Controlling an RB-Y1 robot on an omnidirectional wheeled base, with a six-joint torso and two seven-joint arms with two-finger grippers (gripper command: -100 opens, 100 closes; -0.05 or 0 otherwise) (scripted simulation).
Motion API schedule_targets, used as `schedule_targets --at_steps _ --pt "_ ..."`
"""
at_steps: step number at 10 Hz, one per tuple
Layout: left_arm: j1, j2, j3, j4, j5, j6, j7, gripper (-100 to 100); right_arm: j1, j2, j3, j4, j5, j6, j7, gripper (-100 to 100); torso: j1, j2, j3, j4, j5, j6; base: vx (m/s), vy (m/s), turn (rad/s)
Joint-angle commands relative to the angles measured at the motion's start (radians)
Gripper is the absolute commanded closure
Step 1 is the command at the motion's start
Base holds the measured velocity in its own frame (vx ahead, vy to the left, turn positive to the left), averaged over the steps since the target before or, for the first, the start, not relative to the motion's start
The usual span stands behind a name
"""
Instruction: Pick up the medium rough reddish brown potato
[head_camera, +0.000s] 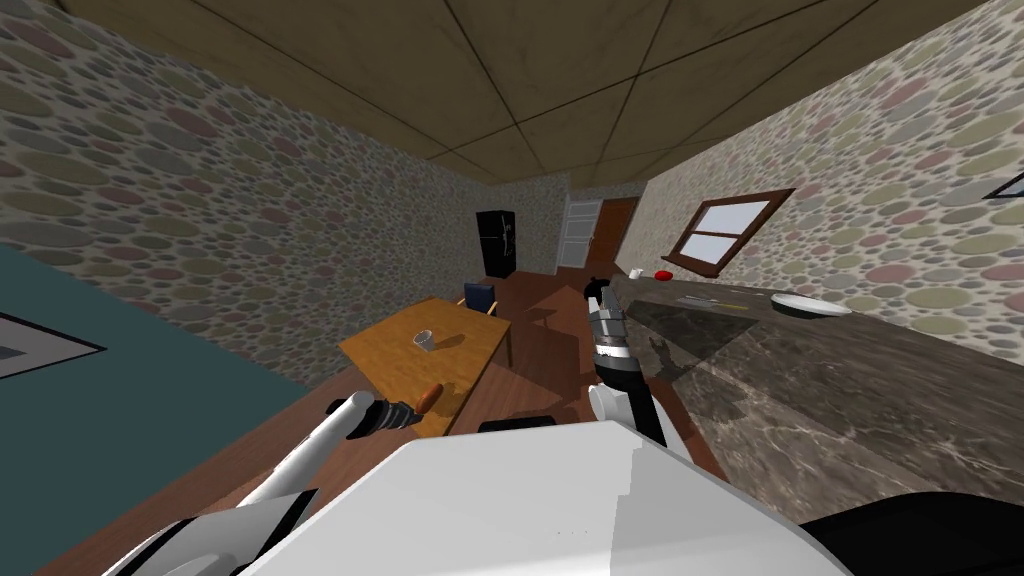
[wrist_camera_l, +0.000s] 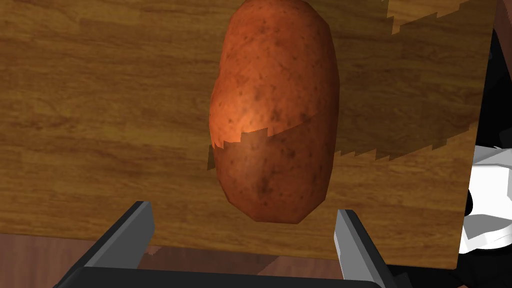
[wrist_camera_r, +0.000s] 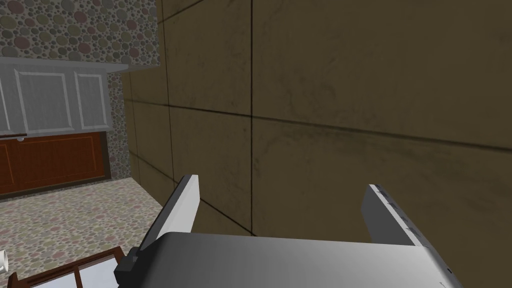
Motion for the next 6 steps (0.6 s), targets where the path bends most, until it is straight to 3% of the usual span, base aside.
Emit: schedule_targets --at_steps 1,3,4,6 --pt "0.026 0.000 0.050 0.008 -0.006 0.023 -0.050 -100 0.000 0.000 0.000 0.000 0.000 0.000 0.000 0 0.000 0.000 0.000 0.000 0.000 0.000 0.115 -0.076 0.122" --pt "0.026 0.000 0.051 0.008 -0.006 0.023 -0.089 -100 0.000 0.000 0.000 0.000 0.000 0.000 0.000 0 -0.002 0.002 0.001 0.001 0.000 0.000 0.079 -0.044 0.032" --pt "0.048 -0.003 0.095 0.020 -0.011 0.038 -0.125 -100 0.000 0.000 0.000 0.000 0.000 0.000 0.000 0 0.001 0.004 0.002 0.001 0.000 0.000 0.103 -0.013 0.122" --pt "0.048 -0.003 0.095 0.020 -0.011 0.038 -0.155 -100 0.000 0.000 0.000 0.000 0.000 0.000 0.000 0 0.001 0.003 0.002 0.001 0.000 0.000 0.066 -0.027 0.037"
